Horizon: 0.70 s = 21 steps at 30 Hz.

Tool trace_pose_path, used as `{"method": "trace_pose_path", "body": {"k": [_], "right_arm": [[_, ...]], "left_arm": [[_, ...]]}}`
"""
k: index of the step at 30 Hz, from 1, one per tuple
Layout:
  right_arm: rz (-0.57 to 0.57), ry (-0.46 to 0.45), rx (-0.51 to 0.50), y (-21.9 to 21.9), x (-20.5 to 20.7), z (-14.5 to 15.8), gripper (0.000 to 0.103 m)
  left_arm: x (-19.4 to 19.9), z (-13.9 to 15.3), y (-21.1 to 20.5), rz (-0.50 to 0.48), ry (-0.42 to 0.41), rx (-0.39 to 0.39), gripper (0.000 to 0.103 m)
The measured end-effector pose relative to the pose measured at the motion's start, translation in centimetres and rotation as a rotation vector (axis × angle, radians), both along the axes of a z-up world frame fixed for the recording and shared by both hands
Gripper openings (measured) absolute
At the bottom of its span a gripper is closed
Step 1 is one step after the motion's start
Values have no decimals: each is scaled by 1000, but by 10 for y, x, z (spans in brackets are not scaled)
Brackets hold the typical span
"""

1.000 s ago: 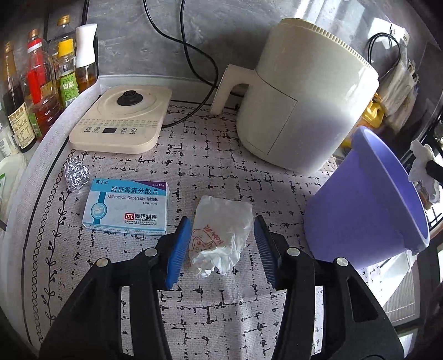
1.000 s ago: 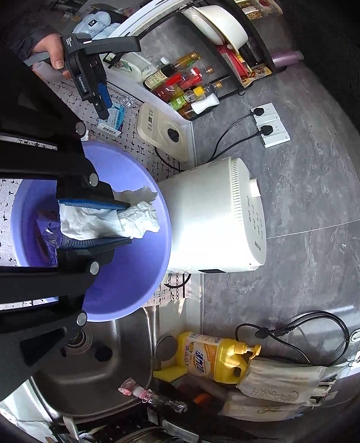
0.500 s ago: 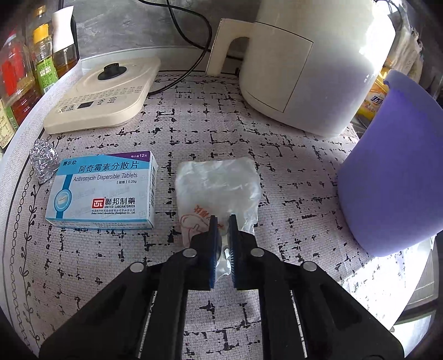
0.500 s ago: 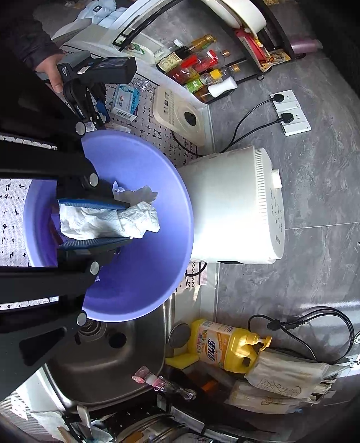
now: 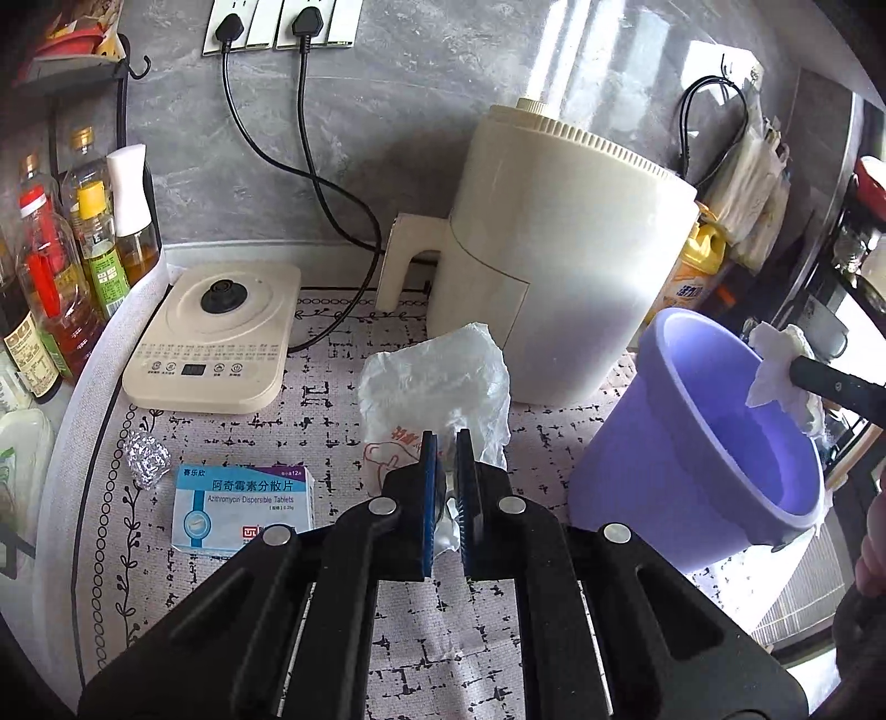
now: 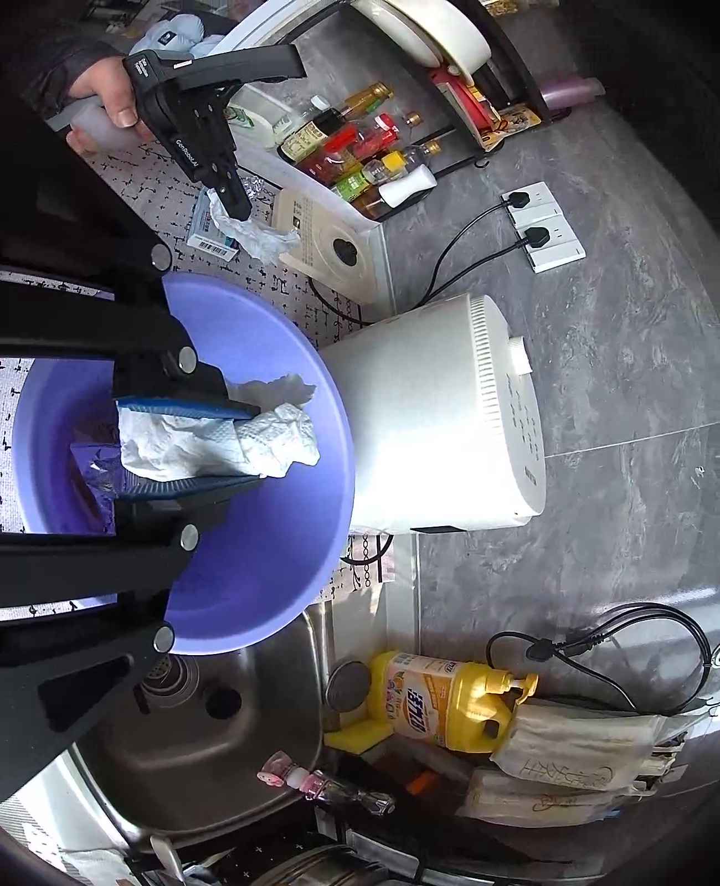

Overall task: Collect trash
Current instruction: 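Release the tissue into the bucket with the right tool while the left carries the bag in and opens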

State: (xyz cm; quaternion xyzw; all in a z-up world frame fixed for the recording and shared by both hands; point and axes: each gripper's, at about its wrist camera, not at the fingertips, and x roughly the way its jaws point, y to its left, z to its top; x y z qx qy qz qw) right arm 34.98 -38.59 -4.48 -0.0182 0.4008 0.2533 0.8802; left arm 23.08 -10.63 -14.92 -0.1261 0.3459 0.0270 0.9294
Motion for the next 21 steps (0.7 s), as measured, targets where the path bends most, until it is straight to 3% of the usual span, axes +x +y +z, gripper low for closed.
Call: {"method": "trace_pose_path", "body": {"k": [11, 13, 14, 21], "right_arm": [[23, -7, 39, 0, 23, -4, 23], [42, -34, 26, 4, 24, -2, 46], [40, -59, 22, 4, 23, 0, 63], [-24, -87, 62, -24, 22, 11, 75]], "left_arm": [[2, 55, -29, -65, -111, 8, 7], [3, 62, -33, -68, -126, 1, 7], [4, 64, -35, -71, -132, -4, 7], [11, 73, -62, -141, -148, 8, 7]]}}
